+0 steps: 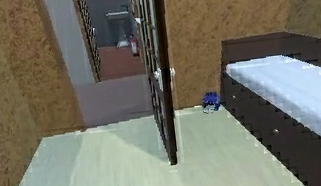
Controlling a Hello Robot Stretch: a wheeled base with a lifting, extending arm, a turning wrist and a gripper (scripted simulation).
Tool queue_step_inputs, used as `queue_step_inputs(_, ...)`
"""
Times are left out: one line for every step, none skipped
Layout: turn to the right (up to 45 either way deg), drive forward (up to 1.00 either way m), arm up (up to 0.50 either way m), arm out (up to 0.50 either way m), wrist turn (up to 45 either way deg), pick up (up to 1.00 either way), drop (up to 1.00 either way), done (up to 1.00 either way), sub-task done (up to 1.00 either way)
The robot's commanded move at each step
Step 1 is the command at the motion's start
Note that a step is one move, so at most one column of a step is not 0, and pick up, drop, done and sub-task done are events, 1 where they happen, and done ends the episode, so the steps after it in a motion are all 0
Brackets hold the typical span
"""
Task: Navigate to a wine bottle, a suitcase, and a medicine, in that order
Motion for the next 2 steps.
queue_step_inputs(3.0,0.0,0.0,0.0,0.0,0.0,0.0,0.0,0.0)
queue_step_inputs(0.0,0.15,0.0,0.0,0.0,0.0,0.0,0.0,0.0)
